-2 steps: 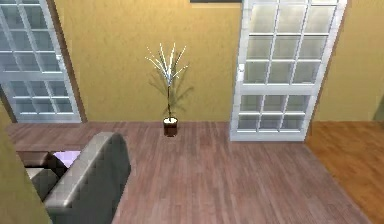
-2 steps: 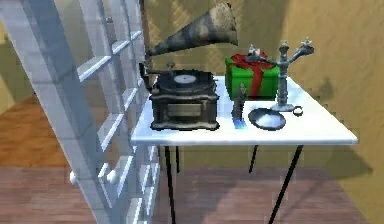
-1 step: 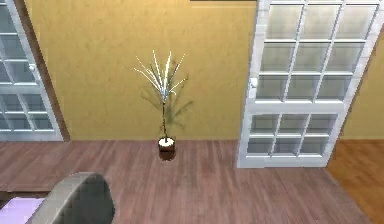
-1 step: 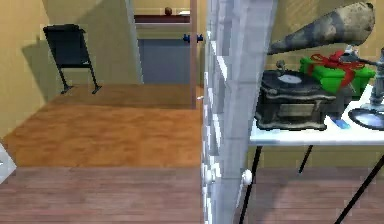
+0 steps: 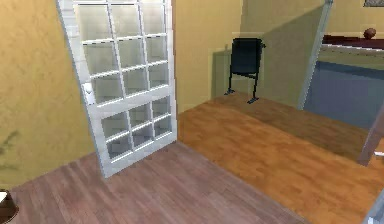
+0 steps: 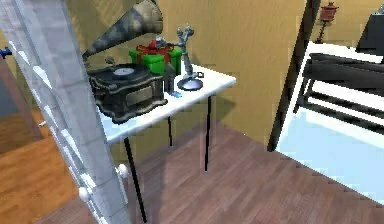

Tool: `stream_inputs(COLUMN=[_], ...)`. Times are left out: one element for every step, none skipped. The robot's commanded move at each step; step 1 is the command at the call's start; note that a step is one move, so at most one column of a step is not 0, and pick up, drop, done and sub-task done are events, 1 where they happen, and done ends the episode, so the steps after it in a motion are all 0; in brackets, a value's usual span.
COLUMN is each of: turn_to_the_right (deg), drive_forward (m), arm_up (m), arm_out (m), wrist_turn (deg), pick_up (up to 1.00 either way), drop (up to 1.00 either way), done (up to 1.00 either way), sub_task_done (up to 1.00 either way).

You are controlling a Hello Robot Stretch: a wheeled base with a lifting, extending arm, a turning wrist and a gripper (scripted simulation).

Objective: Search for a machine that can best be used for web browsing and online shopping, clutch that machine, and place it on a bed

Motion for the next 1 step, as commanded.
stream_inputs(turn_to_the_right=[18.0], drive_forward=[0.00], arm_up=[0.00], arm_out=[0.00], wrist_turn=[0.0], pick_up=[0.00], drop=[0.00], done=[0.00], sub_task_done=[0.00])
